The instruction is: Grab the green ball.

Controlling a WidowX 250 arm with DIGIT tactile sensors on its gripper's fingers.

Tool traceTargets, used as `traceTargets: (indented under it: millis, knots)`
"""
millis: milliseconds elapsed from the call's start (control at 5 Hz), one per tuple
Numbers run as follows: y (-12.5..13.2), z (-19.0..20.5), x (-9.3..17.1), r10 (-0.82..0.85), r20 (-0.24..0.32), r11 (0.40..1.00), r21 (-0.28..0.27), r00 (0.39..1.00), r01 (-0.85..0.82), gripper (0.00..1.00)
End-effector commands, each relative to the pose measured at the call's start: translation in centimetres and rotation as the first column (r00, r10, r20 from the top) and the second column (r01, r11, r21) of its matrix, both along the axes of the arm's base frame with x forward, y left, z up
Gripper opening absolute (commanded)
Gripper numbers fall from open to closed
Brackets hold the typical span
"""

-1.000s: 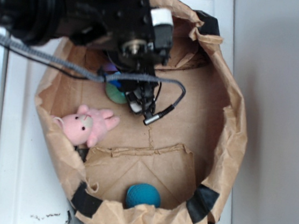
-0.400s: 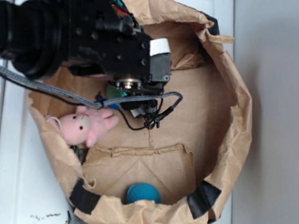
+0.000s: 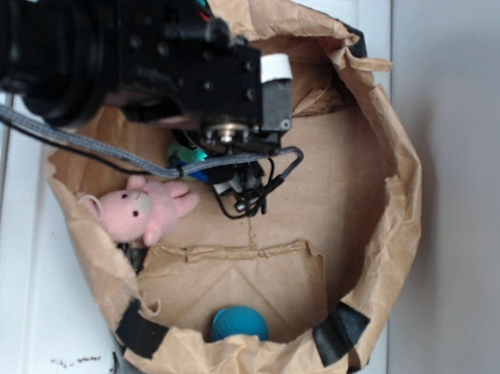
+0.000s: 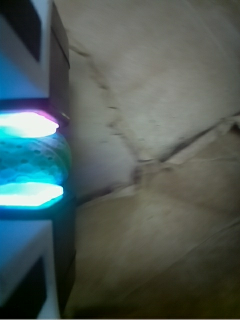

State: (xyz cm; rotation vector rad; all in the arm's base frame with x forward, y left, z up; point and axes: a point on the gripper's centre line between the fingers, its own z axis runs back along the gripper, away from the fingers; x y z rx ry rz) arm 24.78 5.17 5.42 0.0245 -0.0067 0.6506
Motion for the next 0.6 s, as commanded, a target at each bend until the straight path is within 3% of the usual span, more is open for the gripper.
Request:
traceTargets:
  millis: [0, 400]
  knots:
    - [2.8, 7.8, 1.0, 0.042, 0.043, 0.997, -0.061, 0.998, -0.039, 0.00]
    - [3.8, 9.7, 0.7, 0.048, 0.058, 0.999, -0.022, 0.997, -0.047, 0.00]
